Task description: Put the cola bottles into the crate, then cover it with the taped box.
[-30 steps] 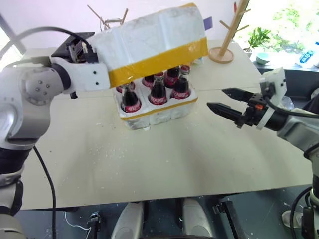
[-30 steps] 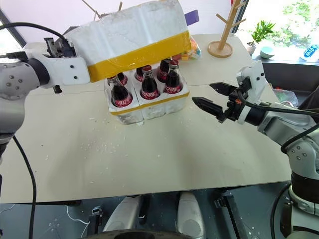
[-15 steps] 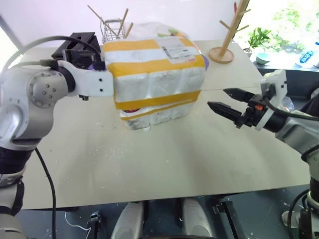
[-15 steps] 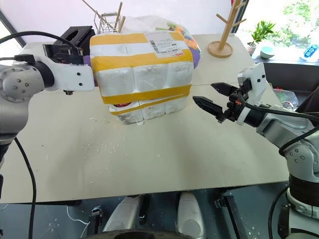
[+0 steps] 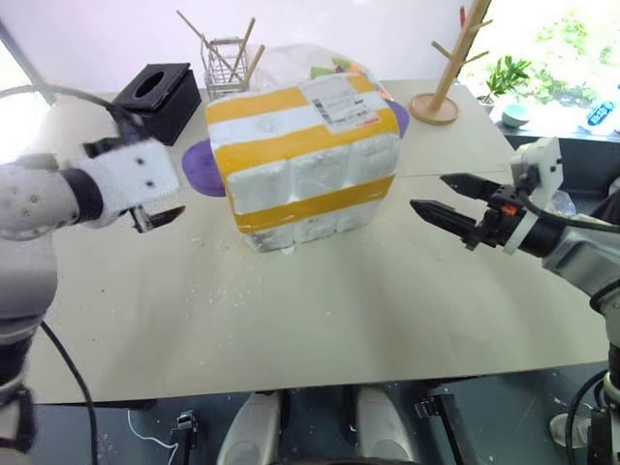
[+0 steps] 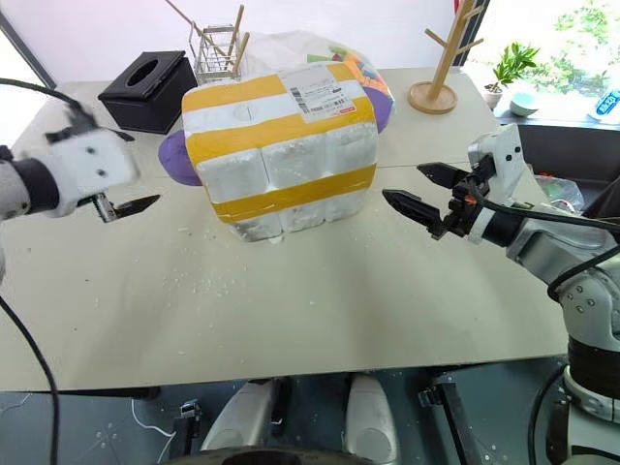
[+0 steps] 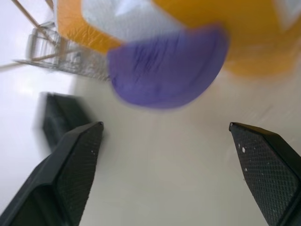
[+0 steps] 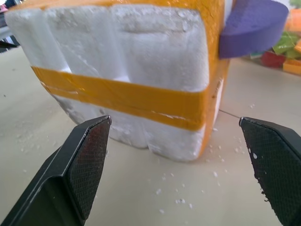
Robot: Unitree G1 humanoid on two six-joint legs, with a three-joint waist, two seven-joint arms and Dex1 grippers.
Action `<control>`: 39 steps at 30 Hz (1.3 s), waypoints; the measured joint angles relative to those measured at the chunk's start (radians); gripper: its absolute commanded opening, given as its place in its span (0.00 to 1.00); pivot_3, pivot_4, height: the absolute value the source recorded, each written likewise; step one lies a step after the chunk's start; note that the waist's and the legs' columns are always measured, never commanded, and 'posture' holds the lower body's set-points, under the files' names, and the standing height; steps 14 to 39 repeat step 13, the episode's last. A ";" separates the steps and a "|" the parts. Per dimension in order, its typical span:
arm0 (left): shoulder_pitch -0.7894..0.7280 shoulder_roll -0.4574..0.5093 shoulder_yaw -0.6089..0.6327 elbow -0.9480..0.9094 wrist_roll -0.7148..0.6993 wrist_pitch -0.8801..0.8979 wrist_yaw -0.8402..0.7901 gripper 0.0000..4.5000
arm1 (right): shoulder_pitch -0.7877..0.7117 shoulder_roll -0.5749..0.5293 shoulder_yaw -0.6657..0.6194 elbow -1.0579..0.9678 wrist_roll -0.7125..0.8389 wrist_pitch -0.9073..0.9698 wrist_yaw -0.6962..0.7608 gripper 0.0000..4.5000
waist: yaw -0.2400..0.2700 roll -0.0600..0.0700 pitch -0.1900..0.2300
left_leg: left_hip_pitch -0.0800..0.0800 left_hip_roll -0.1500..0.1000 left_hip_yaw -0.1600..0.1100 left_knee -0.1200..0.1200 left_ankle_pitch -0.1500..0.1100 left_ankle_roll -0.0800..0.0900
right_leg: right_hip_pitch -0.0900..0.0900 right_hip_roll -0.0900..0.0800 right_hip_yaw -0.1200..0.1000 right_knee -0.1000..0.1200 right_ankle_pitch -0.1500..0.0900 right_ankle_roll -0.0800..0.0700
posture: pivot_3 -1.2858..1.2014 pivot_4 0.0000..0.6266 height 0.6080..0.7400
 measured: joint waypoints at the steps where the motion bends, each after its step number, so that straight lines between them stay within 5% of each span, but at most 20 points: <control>1: 0.000 -0.009 0.059 0.017 -0.086 0.052 -0.042 0.99 | 0.000 -0.011 -0.001 0.011 -0.005 -0.002 0.013 1.00 | -0.002 0.000 0.000 | 0.000 0.000 -0.001 0.000 0.000 0.000 | 0.000 0.000 0.000 0.001 0.000 0.000 | 0.52 0.24 1.00; 6: 0.049 0.164 0.281 0.284 -0.393 0.155 -0.279 0.99 | 0.012 -0.111 -0.020 0.080 -0.032 -0.020 0.131 1.00 | -0.011 0.002 0.001 | 0.001 0.001 0.001 -0.002 0.000 0.000 | -0.003 0.000 0.000 0.004 -0.001 -0.002 | 0.52 0.24 1.00; 13: 0.117 0.397 0.145 0.605 -0.512 -0.037 -0.348 0.99 | -0.003 -0.155 -0.024 0.155 -0.035 -0.037 0.274 1.00 | 0.002 0.002 0.001 | 0.002 0.000 0.001 -0.001 0.000 -0.001 | 0.000 -0.003 0.001 -0.001 -0.003 -0.006 | 0.52 0.24 1.00; 39: 0.117 0.397 0.145 0.605 -0.512 -0.037 -0.348 0.99 | -0.003 -0.155 -0.024 0.155 -0.035 -0.037 0.274 1.00 | 0.002 0.002 0.001 | 0.002 0.000 0.001 -0.001 0.000 -0.001 | 0.000 -0.003 0.001 -0.001 -0.003 -0.006 | 0.52 0.24 1.00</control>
